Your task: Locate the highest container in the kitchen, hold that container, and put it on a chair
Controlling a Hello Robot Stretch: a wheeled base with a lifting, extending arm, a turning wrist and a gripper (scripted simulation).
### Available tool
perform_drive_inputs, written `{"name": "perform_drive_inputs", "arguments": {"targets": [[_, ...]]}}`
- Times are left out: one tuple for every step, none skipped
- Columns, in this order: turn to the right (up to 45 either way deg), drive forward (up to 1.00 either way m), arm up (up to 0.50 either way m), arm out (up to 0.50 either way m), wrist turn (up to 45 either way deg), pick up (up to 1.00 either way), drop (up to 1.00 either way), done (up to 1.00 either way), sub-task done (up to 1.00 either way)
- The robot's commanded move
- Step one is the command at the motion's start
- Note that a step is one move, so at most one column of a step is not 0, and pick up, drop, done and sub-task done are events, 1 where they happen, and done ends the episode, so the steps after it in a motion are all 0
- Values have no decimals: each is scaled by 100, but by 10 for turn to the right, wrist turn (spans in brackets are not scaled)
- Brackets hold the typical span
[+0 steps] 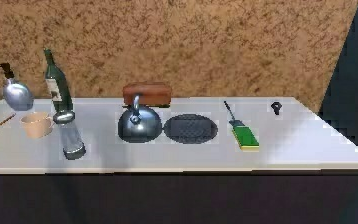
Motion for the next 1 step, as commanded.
{"name": "perform_drive_inputs", "arguments": {"targets": [[-450, 0, 0, 0, 0, 0, 0, 0, 0]]}}
